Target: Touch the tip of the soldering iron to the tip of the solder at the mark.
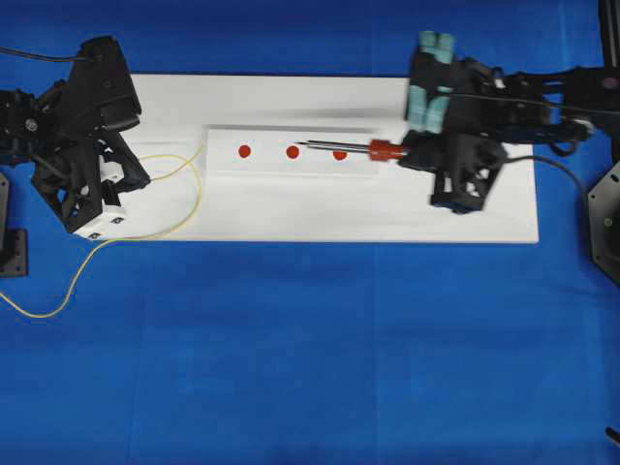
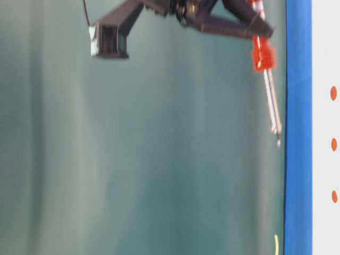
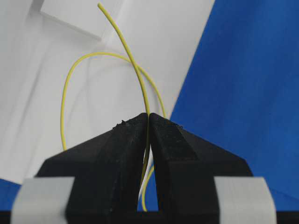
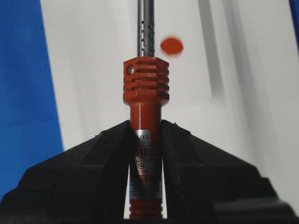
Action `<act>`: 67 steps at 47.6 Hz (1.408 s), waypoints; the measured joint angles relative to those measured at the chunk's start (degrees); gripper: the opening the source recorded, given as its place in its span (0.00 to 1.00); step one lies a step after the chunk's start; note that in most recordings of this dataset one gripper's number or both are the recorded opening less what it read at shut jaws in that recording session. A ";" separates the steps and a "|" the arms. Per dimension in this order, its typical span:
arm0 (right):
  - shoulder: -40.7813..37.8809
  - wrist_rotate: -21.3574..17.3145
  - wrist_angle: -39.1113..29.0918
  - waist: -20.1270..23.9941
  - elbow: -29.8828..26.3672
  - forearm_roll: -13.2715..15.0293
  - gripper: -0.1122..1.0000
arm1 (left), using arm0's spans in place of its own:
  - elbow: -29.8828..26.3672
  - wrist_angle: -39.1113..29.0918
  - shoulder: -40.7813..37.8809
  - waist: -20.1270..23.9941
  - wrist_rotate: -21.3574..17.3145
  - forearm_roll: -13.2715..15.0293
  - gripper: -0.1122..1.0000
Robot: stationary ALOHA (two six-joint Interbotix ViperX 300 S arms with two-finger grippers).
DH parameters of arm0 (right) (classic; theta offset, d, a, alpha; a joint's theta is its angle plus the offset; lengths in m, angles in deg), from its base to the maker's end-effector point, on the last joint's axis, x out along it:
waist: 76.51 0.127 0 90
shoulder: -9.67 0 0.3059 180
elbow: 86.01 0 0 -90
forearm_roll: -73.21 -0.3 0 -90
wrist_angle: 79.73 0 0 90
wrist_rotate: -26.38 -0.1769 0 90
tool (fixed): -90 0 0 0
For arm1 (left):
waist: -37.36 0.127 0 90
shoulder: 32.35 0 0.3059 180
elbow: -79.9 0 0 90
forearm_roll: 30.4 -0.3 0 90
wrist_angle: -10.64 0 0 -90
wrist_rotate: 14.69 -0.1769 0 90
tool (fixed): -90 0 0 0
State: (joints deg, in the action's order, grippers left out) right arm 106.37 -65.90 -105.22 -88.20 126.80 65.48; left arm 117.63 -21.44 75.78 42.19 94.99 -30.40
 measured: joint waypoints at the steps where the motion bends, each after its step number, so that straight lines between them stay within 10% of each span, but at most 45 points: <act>1: 0.62 0.00 0.00 0.00 0.53 0.00 0.16 | 0.00 0.00 0.00 0.09 0.09 -0.09 0.14; 67: 0.62 -0.79 2.37 -0.44 2.37 1.05 0.16 | -19.07 5.36 -30.41 0.88 -1.49 -0.26 0.14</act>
State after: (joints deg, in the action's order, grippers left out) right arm 106.98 -66.69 -102.84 -88.64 129.17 66.53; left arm 98.56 -16.07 45.37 43.07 93.50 -30.66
